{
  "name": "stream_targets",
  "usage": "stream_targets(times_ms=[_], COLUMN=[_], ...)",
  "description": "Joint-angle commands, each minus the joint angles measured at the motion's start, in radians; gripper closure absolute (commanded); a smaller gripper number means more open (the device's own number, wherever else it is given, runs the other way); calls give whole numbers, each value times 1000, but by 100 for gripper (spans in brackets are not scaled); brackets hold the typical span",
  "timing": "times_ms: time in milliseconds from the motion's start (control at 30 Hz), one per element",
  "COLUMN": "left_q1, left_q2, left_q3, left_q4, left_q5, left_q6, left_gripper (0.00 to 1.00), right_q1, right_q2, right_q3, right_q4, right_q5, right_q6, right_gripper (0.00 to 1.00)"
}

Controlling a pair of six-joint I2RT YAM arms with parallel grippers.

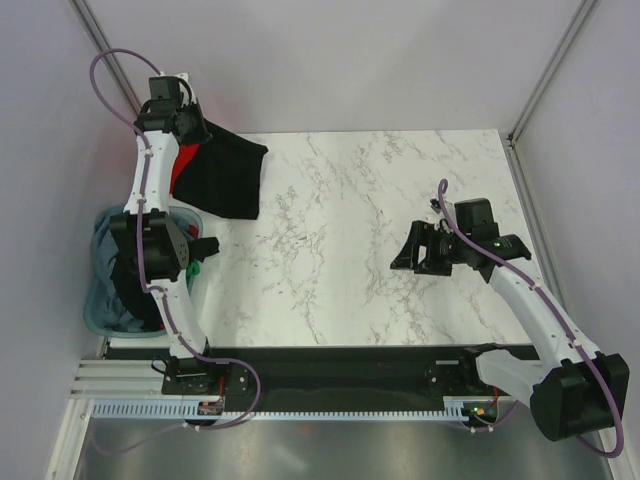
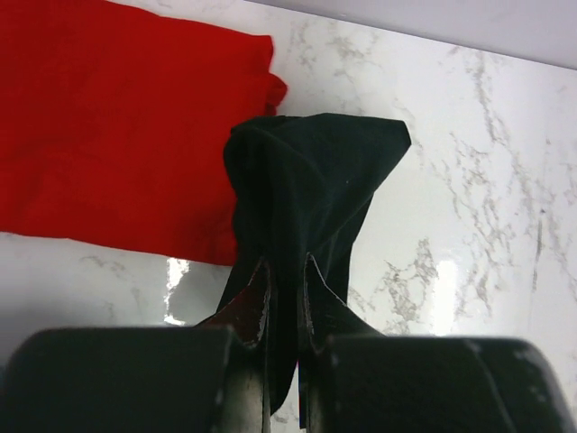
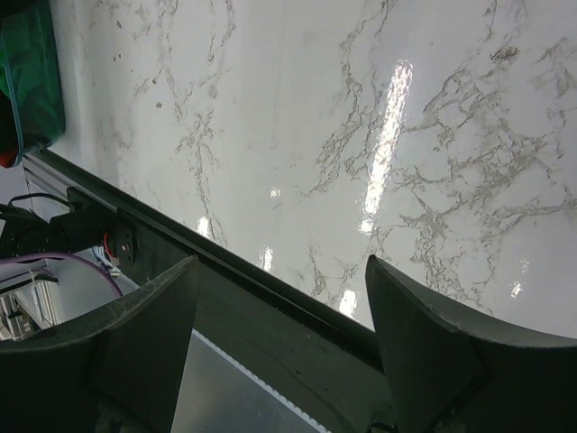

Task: Fold and stack the t-shirts
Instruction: Neatly place the folded tshirt to the corner

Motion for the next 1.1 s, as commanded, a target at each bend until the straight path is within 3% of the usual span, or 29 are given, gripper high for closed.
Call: stream_targets(times_ms=[0, 533, 867, 1067], left_q1=[17, 48, 73, 132], left_q2=[1, -3, 87, 174], left_q3=[70, 202, 283, 363], left_q4=[18, 81, 102, 113], left_q5=[-84, -108, -121, -41], left_q6=[67, 63, 86, 57], left_gripper=[98, 98, 98, 97], right_q1=[9, 49, 55, 58], right_q2=[-15, 24, 57, 100], right_q3=[-9, -3, -26, -24], right_q4=[36, 22, 25, 37], right_q5=[-21, -1, 10, 12], right_q6=[3, -5, -2, 0], right_gripper=[19, 19, 19, 19])
